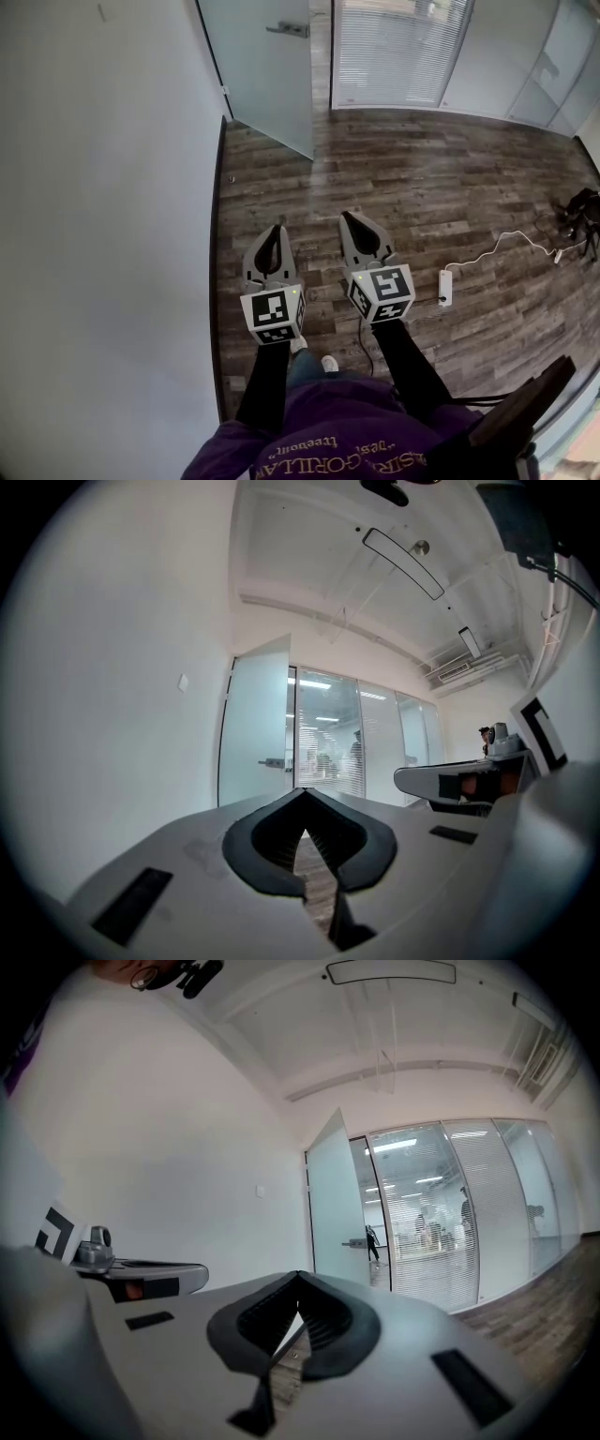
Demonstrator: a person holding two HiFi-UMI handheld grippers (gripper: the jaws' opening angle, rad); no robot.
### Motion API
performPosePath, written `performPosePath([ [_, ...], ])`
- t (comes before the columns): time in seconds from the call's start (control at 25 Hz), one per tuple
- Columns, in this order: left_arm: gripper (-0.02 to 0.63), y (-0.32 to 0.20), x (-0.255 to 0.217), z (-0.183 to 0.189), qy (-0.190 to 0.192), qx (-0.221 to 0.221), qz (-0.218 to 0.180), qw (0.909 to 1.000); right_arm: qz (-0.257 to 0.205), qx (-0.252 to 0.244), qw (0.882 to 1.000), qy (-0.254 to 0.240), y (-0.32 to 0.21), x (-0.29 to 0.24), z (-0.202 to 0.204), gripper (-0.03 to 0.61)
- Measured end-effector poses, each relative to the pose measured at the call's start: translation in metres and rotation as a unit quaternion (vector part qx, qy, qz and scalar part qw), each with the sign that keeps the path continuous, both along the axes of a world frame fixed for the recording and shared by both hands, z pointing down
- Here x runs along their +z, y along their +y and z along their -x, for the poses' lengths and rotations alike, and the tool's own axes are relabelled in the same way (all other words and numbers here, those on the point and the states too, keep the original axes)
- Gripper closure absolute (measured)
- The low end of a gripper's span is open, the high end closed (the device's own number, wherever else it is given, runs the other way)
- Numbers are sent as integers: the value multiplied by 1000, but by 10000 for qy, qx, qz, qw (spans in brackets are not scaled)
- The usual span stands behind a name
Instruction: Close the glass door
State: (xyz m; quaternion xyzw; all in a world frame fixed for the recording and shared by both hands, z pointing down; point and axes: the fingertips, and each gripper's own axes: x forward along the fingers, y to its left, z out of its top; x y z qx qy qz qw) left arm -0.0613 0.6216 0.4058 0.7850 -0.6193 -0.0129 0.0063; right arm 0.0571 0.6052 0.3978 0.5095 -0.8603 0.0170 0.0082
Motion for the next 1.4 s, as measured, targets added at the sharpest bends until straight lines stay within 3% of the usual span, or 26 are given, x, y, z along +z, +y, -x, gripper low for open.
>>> performPosePath([
  [0.8,623,-155,-2,65,-113,377,-86,9992,-33,228,9997,52,-149,2,73,586],
  [1.16,623,-203,7,60,-17,439,-25,9990,-3,280,9995,141,-198,8,68,586],
  [1.4,623,-262,2,58,-22,177,-46,9998,9,55,9999,127,-256,5,66,586],
])
